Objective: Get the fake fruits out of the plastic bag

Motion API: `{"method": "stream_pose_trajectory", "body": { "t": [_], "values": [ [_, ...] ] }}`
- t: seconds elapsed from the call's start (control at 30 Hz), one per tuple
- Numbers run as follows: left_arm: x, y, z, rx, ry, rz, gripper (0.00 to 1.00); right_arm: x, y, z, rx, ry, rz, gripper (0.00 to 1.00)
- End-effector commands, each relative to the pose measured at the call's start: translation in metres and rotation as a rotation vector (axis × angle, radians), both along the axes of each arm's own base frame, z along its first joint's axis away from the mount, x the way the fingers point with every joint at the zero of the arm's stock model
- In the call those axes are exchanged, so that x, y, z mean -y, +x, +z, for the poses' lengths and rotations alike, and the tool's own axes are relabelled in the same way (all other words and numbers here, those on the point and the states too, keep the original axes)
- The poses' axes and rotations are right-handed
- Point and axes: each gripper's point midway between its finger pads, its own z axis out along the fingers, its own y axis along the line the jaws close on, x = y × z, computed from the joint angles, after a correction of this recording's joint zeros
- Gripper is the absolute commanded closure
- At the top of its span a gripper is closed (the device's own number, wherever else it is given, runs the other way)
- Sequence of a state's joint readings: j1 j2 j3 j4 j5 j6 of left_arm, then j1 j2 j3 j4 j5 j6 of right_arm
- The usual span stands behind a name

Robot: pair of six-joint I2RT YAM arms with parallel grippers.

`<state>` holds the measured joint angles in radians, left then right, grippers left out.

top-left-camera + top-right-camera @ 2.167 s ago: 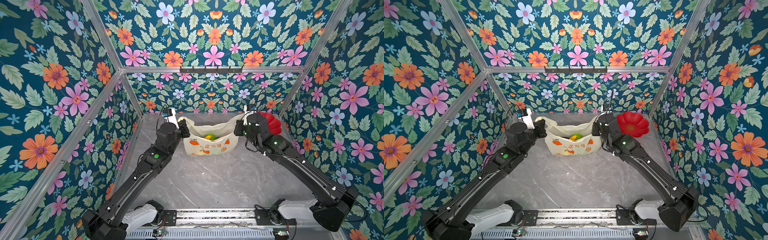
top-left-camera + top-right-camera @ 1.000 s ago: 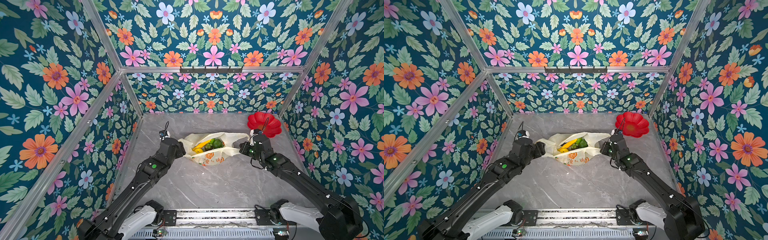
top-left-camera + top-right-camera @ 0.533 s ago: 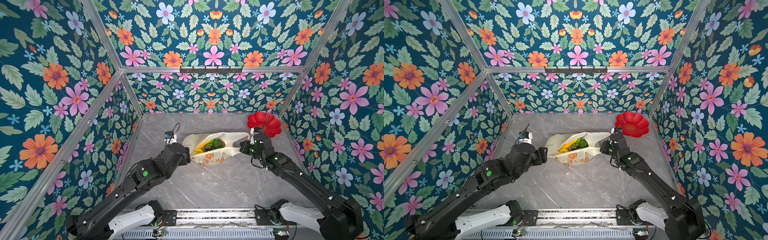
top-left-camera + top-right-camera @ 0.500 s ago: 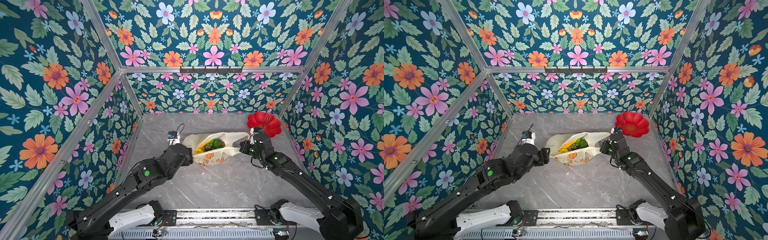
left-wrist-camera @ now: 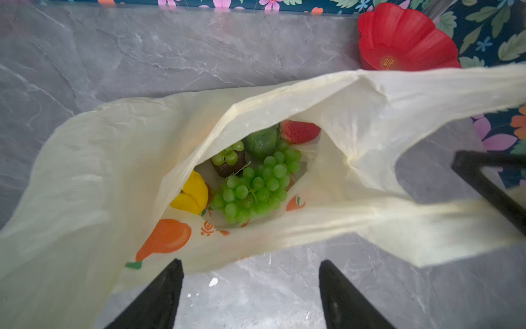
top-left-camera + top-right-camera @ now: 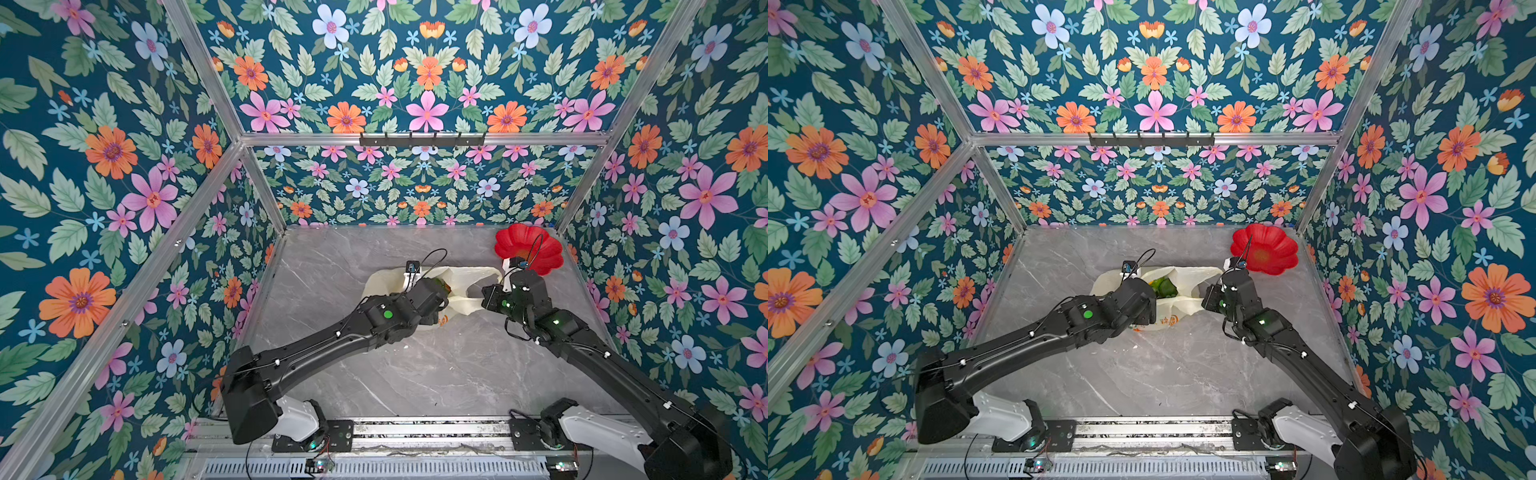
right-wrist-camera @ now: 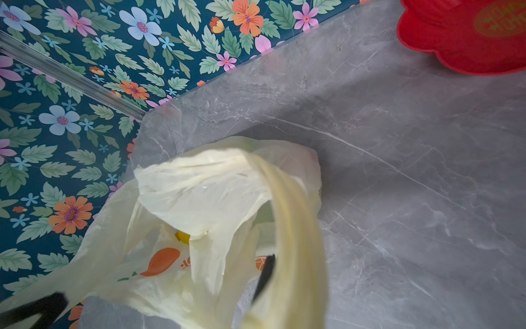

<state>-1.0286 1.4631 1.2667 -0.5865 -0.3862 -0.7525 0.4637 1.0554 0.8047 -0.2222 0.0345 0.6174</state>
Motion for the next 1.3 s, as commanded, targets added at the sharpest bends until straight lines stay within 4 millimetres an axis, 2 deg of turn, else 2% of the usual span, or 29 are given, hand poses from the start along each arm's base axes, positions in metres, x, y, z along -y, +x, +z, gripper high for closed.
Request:
{"method": "stream_pose_trajectory", "body": {
  "t": [0.0, 0.13, 0.27, 0.37, 0.47, 0.63, 0.9, 1.03, 1.27],
  "values": [
    [0.025, 0.014, 0.001, 0.003, -0.112, -0.014, 0.24, 0.004, -0.004, 0.000, 0.013, -0.019, 0.003, 1.00],
    [0.033, 0.030, -0.017, -0.032, -0.127, 0.001, 0.26, 0.003, -0.010, -0.001, 0.019, -0.016, 0.027, 1.00],
    [0.025, 0.031, -0.049, -0.100, -0.048, 0.038, 0.24, 0.007, -0.013, -0.002, 0.023, -0.035, 0.018, 1.00],
    [0.002, 0.023, -0.077, -0.151, 0.045, 0.093, 0.20, 0.012, -0.014, -0.002, 0.028, -0.053, 0.004, 1.00],
    [-0.030, 0.014, -0.091, -0.164, 0.108, 0.167, 0.16, 0.013, -0.013, 0.000, 0.036, -0.062, 0.002, 1.00],
    [-0.074, 0.004, -0.089, -0.127, 0.112, 0.285, 0.08, 0.009, -0.010, 0.001, 0.040, -0.056, 0.014, 1.00],
    [-0.130, 0.008, -0.075, -0.053, 0.103, 0.438, 0.03, 0.007, -0.011, -0.005, 0.023, -0.057, 0.027, 1.00],
    [-0.140, 0.017, -0.079, -0.057, 0.108, 0.453, 0.00, 0.004, -0.013, -0.010, 0.015, -0.043, 0.040, 1.00],
    [-0.128, 0.043, -0.099, -0.083, 0.068, 0.415, 0.00, -0.004, -0.017, -0.022, -0.015, -0.036, 0.069, 1.00]
  ]
}}
